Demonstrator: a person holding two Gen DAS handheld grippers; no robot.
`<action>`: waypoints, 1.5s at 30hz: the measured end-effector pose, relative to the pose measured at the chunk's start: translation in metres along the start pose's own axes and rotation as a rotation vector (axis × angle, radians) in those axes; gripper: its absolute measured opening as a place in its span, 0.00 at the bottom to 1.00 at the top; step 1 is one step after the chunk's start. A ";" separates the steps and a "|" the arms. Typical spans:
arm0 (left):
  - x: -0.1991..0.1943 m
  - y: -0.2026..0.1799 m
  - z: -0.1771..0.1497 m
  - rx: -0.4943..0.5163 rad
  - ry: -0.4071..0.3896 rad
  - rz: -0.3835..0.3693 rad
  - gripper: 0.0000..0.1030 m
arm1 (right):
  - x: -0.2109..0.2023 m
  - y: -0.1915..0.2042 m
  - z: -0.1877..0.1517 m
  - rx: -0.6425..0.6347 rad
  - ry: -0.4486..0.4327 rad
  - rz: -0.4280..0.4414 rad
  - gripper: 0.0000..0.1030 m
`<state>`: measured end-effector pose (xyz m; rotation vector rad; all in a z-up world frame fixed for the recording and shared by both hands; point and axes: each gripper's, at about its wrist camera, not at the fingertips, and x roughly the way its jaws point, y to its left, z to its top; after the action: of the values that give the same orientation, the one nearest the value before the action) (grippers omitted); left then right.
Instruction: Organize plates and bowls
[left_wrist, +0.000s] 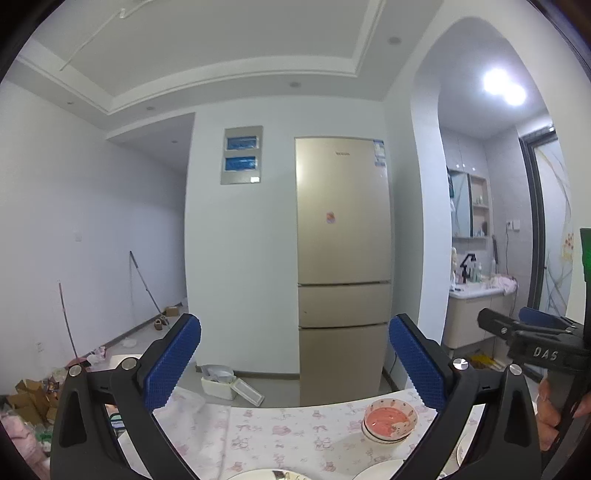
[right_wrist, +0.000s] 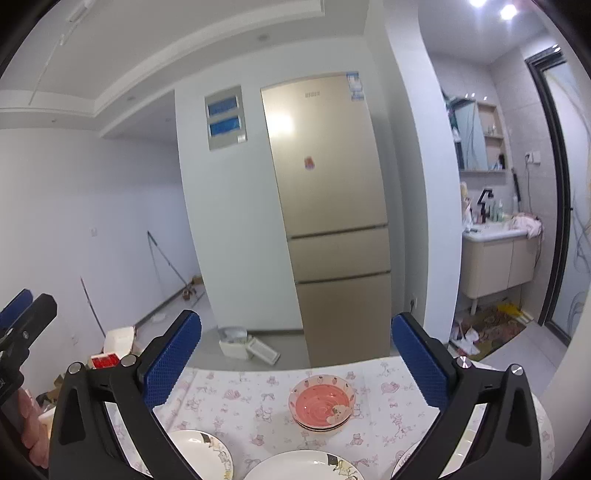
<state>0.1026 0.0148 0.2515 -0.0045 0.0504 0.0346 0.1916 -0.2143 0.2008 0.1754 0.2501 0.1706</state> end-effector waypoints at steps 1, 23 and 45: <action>-0.008 0.007 -0.002 -0.010 0.004 0.001 1.00 | -0.006 0.002 -0.001 0.006 -0.006 0.008 1.00; 0.028 0.083 -0.182 -0.101 0.281 0.136 1.00 | 0.054 0.064 -0.139 0.025 0.236 0.143 1.00; 0.092 0.139 -0.300 -0.323 0.679 0.058 0.83 | 0.157 0.085 -0.253 0.067 0.671 0.284 0.67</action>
<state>0.1745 0.1550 -0.0538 -0.3390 0.7237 0.0973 0.2637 -0.0642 -0.0603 0.2167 0.9007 0.5045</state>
